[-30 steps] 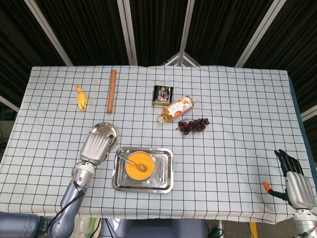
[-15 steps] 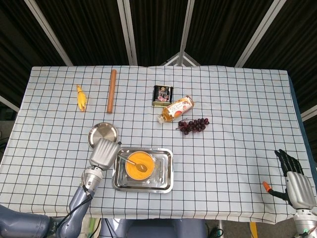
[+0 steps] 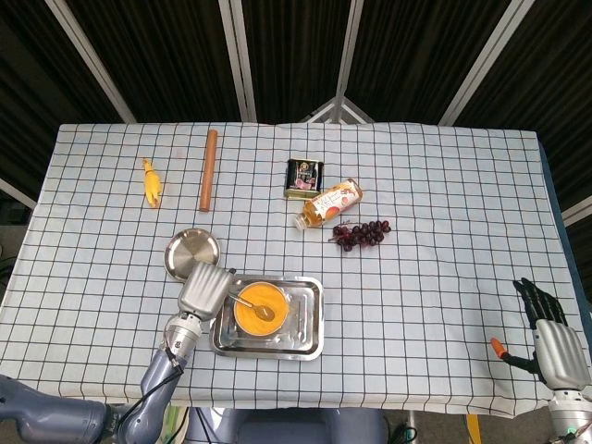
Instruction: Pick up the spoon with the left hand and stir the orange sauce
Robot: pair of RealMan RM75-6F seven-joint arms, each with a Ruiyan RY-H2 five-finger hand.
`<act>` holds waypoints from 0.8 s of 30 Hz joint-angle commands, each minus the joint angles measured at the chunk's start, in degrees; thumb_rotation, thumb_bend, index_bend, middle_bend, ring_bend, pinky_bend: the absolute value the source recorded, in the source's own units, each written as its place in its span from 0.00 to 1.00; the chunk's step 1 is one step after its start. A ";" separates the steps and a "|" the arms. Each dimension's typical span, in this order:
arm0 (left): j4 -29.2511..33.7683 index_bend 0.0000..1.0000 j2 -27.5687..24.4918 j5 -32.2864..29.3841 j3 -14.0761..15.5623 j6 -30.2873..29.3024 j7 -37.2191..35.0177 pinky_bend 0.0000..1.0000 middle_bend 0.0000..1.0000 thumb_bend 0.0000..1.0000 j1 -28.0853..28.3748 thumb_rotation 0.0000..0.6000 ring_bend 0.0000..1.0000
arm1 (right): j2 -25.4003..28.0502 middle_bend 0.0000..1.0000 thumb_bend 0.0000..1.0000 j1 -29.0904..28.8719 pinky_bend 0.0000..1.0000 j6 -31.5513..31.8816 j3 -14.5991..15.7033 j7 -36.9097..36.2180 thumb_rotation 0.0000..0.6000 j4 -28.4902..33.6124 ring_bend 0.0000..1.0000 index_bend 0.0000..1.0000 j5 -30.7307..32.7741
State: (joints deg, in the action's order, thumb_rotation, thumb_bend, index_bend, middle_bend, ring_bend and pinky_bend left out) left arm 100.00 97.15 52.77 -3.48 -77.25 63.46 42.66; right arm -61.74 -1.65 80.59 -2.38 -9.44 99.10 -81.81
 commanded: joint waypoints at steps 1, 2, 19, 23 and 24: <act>-0.80 0.54 0.66 0.28 -0.20 0.28 -0.37 0.97 0.94 0.32 0.05 1.00 0.96 | 0.00 0.00 0.32 0.00 0.00 -0.02 -0.01 0.01 1.00 -0.01 0.00 0.00 0.06; -1.13 0.54 0.94 0.37 -0.28 0.32 -0.49 0.97 0.94 0.32 0.05 1.00 0.96 | -0.01 0.00 0.32 0.00 0.00 -0.02 -0.04 0.00 1.00 0.00 0.00 0.00 0.09; -3.77 0.56 2.88 1.77 -0.30 0.96 -1.10 0.97 0.95 0.40 -0.51 1.00 0.96 | 0.06 0.00 0.32 0.00 0.00 -0.10 -0.02 -0.11 1.00 -0.01 0.00 0.00 0.11; -3.97 0.56 3.02 1.84 -0.33 1.15 -1.05 0.97 0.95 0.41 -0.61 1.00 0.96 | 0.04 0.00 0.32 0.02 0.00 -0.07 0.02 -0.03 1.00 0.03 0.00 0.00 0.08; -4.03 0.56 3.09 1.90 -0.35 1.17 -1.06 0.97 0.95 0.42 -0.64 1.00 0.96 | 0.04 0.00 0.32 0.04 0.00 -0.05 0.02 -0.01 1.00 0.03 0.00 0.00 0.07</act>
State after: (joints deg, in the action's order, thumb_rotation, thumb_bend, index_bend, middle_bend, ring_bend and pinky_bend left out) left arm 95.97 100.23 54.67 -3.83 -76.09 62.40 42.02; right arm -61.70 -1.61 80.55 -2.36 -9.45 99.13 -81.74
